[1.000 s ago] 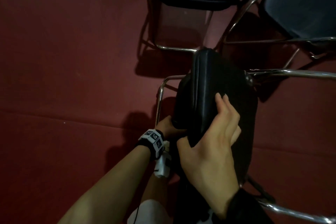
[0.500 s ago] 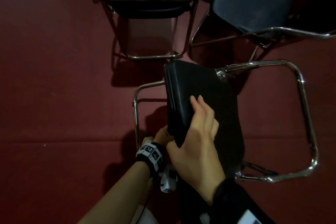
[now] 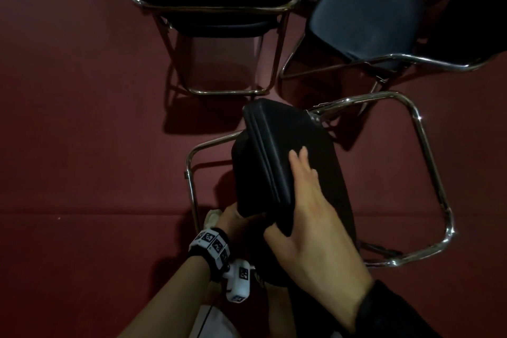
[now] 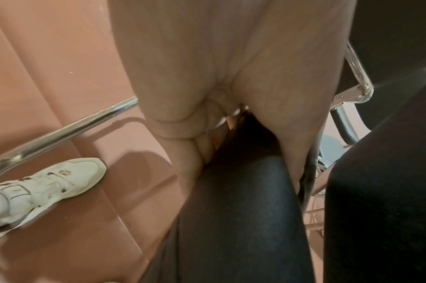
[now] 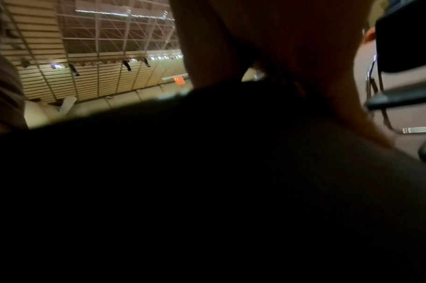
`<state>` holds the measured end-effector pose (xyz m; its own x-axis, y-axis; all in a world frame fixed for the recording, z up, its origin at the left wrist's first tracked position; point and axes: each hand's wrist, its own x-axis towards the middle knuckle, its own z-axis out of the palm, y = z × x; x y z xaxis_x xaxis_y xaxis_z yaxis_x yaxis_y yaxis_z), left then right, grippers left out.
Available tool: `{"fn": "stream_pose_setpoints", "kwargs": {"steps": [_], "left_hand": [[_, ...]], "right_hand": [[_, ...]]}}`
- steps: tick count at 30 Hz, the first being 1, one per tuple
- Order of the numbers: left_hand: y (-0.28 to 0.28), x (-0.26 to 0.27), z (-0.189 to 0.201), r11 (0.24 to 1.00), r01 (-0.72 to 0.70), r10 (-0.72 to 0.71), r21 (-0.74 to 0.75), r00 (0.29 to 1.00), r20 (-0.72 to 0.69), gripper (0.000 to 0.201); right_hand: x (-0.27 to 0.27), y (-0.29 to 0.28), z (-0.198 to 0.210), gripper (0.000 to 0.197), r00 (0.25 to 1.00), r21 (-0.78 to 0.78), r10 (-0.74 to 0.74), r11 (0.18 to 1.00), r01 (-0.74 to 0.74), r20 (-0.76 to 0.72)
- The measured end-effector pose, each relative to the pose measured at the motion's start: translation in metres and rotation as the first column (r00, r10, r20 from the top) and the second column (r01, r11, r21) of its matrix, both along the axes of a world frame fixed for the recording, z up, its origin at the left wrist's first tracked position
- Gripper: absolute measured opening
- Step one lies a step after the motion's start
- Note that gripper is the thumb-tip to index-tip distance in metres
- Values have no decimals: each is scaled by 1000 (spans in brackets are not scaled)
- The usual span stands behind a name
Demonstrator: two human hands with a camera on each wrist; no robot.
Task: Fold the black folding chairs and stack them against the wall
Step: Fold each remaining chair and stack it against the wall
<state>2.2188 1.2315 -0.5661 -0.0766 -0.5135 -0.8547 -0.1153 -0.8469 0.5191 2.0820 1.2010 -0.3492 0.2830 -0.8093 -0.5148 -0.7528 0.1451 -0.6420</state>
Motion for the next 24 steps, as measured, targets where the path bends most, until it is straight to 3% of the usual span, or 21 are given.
{"fn": "stream_pose_setpoints", "kwargs": {"steps": [4, 8, 12, 15, 18, 21, 24], "left_hand": [[12, -4, -8, 999, -30, 30, -17, 999, 35, 21], [24, -4, -12, 987, -87, 96, 138, 994, -59, 45], [30, 0, -11, 994, -85, 86, 61, 996, -14, 34], [36, -1, -1, 998, -13, 19, -56, 993, 114, 20], [44, 0, 20, 998, 34, -26, -55, 991, 133, 26], [52, 10, 28, 1000, -10, 9, 6, 992, 128, 28], [64, 23, 6, 998, -24, 10, 51, 969, 246, 59]], "right_hand": [[-19, -5, 16, 108, 990, -43, 50, 997, -57, -135], [-20, -1, 18, 103, 986, -35, 89, 995, -95, -143], [-15, 8, 20, 102, 988, -39, 84, 995, -90, -130], [-13, 14, 22, 103, 990, -19, 86, 996, -89, -115], [-15, 17, 31, 103, 994, 23, 80, 997, -78, -79], [-23, 13, 43, 102, 996, -7, 76, 997, -76, -41], [-32, 5, 48, 98, 999, -54, 53, 997, -53, -8]]}}
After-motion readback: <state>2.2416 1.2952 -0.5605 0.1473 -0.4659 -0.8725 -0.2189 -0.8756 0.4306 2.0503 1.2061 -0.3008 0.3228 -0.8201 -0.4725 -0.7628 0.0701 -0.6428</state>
